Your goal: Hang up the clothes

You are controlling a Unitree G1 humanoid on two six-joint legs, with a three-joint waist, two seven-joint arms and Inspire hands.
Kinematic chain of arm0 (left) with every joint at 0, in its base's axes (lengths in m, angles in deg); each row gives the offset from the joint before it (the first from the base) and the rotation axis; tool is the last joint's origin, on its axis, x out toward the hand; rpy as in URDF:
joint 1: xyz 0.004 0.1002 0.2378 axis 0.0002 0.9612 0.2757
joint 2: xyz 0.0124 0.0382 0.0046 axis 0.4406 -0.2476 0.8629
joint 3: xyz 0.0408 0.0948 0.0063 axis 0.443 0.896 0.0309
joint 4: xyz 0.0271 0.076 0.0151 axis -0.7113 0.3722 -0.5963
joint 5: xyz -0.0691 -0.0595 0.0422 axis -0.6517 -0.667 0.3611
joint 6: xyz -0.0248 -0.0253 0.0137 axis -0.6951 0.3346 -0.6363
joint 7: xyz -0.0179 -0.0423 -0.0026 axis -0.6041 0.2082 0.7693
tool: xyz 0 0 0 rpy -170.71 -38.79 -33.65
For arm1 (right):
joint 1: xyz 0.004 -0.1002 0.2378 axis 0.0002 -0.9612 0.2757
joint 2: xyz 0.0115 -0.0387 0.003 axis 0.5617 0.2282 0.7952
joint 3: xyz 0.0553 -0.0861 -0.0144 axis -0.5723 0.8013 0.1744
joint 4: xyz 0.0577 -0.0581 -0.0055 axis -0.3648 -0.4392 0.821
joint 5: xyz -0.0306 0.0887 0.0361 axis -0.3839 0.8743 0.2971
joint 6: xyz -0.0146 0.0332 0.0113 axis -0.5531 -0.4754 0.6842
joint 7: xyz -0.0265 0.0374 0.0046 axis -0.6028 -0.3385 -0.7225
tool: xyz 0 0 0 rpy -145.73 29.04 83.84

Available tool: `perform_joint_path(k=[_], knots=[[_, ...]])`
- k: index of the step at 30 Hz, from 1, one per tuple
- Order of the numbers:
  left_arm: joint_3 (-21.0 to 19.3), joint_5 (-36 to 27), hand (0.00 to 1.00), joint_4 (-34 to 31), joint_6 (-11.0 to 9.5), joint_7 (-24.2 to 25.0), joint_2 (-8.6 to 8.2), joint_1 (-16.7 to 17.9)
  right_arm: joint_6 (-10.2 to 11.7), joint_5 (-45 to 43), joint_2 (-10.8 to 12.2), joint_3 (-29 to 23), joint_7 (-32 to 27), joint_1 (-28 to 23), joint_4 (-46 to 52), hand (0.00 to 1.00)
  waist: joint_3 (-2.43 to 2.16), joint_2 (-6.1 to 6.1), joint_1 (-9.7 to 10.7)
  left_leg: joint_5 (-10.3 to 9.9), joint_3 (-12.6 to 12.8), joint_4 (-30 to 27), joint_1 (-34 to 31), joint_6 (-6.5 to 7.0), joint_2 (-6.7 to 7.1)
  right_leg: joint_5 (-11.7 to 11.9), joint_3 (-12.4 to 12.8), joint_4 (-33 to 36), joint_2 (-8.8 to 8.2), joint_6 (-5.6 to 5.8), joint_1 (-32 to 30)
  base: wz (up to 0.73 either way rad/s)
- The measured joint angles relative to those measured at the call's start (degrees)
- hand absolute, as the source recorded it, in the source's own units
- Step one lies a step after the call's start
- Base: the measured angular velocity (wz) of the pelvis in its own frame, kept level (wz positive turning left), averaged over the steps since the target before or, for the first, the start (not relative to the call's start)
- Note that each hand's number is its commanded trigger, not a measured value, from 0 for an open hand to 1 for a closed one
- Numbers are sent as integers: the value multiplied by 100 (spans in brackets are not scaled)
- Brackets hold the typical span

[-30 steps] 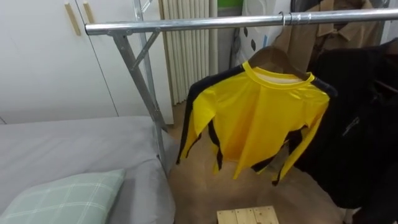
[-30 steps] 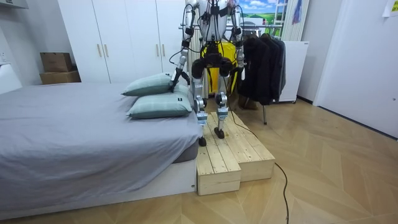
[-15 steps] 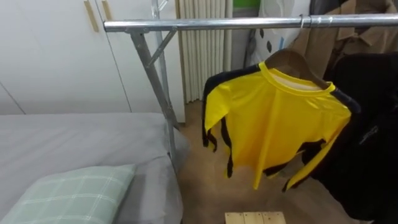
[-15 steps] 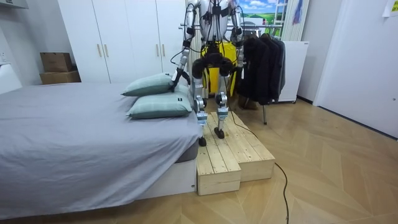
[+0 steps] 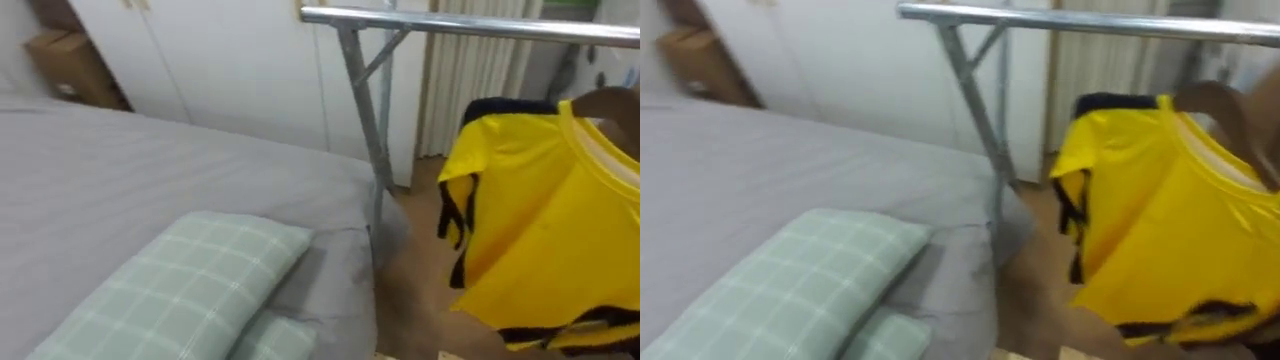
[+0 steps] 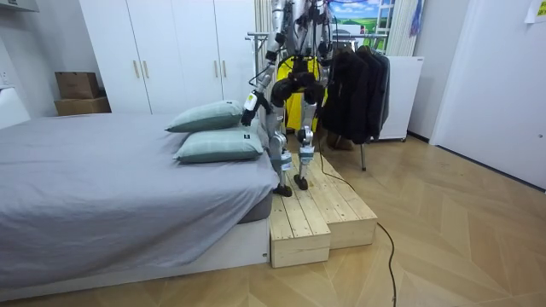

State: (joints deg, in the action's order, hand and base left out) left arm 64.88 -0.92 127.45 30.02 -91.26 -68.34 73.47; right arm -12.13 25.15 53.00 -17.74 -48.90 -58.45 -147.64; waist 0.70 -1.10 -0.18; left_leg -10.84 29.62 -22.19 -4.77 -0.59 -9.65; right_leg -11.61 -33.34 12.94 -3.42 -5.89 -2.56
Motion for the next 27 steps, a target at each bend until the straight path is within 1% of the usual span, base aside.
perform_joint_path(k=[1,2,3,4,5,6,7,8,9,10,11,12,13,14,15,16,17,18,19,20,21,22,23,24,25,26,27], knots=[[-2,42,0,5,15,41,5,0,-7,-3,1,-1,1,-4,-1,0,7,7,4,-46,80,-64,56,-11,-22,-29,-165,2,-24,14,57,154],[-1,124,0,8,41,93,24,11,-32,-1,3,-12,9,-35,-1,0,10,15,12,-156,204,-169,182,-27,-52,-95,-520,10,-70,46,168,154],[-1,257,0,4,55,153,42,19,-57,-2,-1,-19,38,-48,-4,0,8,12,1,-258,230,-168,287,-78,-63,-170,-812,60,-102,68,227,153],[-2,319,0,4,60,173,48,19,-57,-2,-5,-25,56,-78,-8,0,13,17,-3,-303,263,-159,333,-92,-70,-210,-946,106,-126,84,243,134],[-1,414,0,4,91,206,48,20,-66,-18,0,-53,87,-71,-11,0,17,22,-6,-365,354,-114,422,-107,-72,-257,-1128,155,-142,125,282,113],[-13,524,0,3,103,222,47,11,-64,-30,7,-62,116,-65,-11,0,15,19,-16,-400,385,-61,457,-130,-71,-282,-1324,178,-156,153,330,101],[-15,613,0,3,105,227,47,5,-63,-40,11,-68,128,-63,-11,0,16,15,-20,-406,386,-33,456,-130,-69,-286,-1415,179,-160,160,361,77],[-19,784,0,1,108,243,50,-13,-57,-52,24,-89,185,-66,-12,0,9,18,-16,-409,379,-5,449,-128,-63,-294,-1619,191,-193,173,419,47],[-18,870,0,-2,109,248,48,-28,-57,-37,28,-113,218,-66,-17,0,11,21,-13,-408,379,19,449,-127,-54,-298,-1725,202,-215,179,447,54],[7,975,0,0,109,247,40,-74,-64,70,29,-126,268,-68,-36,0,7,26,1,-403,362,102,457,-134,-4,-326,-1809,274,-273,211,455,39],[12,979,0,6,113,232,29,-92,-113,214,29,-129,296,-62,-35,0,5,46,-13,-393,342,204,495,-144,69,-352,-1819,377,-349,246,447,31],[11,973,0,12,113,218,24,-79,-136,268,25,-128,306,-69,-39,0,5,56,-16,-393,341,265,525,-140,108,-365,-1821,419,-389,253,451,16],[6,975,0,16,128,188,10,-77,-178,364,19,-136,308,-94,-41,0,-5,70,-2,-386,333,329,541,-117,152,-382,-1871,515,-470,275,451,16],[6,987,0,16,143,173,15,-110,-189,409,19,-168,305,-124,-43,0,-15,84,7,-393,294,355,499,-77,155,-387,-1921,590,-535,285,492,32],[0,1075,0,15,156,170,37,-137,-233,458,19,-166,303,-137,-57,0,-31,102,53,-415,197,366,445,-21,201,-386,-2033,653,-601,296,517,41],[2,1096,0,15,163,165,48,-162,-250,503,20,-166,309,-137,-70,0,-36,107,121,-416,113,384,429,17,242,-386,-2088,709,-648,312,532,57],[4,1125,0,56,189,149,58,-187,-262,615,14,-180,325,-136,-118,0,-54,111,198,-397,-55,449,426,75,305,-357,-2124,808,-708,366,571,72],[0,1124,0,124,192,151,61,-222,-273,698,11,-266,352,-135,-201,0,-67,95,300,-380,-264,476,419,129,371,-324,-1994,923,-781,410,615,85],[5,1128,0,167,200,152,68,-245,-285,738,14,-351,366,-150,-236,0,-62,88,369,-377,-418,475,419,167,408,-299,-1777,987,-806,451,641,118],[6,1132,0,245,224,153,91,-289,-292,827,34,-536,374,-220,-238,0,-53,136,533,-349,-690,487,427,256,497,-263,-1068,1114,-834,514,645,134],[4,1096,0,250,235,150,104,-298,-294,858,43,-674,372,-253,-248,0,-60,145,612,-325,-942,486,444,314,577,-214,-503,1190,-819,598,642,124],[-1,1066,0,248,234,146,105,-295,-298,850,47,-710,372,-282,-260,0,-55,136,614,-318,-1045,494,453,336,610,-187,-249,1193,-792,639,646,99],[-13,1046,0,246,233,135,116,-295,-324,823,65,-768,367,-295,-272,0,-59,158,607,-307,-1263,511,480,375,689,-151,211,1127,-706,703,666,70],[-14,1016,0,241,231,135,125,-294,-356,820,68,-796,369,-292,-272,0,-66,169,603,-301,-1380,520,488,395,738,-141,438,1050,-647,727,687,89],[-20,947,0,230,228,136,141,-295,-424,819,66,-851,357,-295,-272,0,-73,203,603,-291,-1606,524,494,421,804,-106,905,863,-535,762,782,88],[-82,948,0,229,218,138,156,-289,-481,792,68,-865,300,-283,-266,0,-75,251,572,-275,-1773,551,494,448,876,-81,1332,665,-451,793,877,91],[-200,957,0,234,213,138,158,-252,-548,656,67,-915,245,-292,-261,0,-69,274,490,-269,-1892,561,491,457,926,-39,1613,496,-396,862,975,61]])
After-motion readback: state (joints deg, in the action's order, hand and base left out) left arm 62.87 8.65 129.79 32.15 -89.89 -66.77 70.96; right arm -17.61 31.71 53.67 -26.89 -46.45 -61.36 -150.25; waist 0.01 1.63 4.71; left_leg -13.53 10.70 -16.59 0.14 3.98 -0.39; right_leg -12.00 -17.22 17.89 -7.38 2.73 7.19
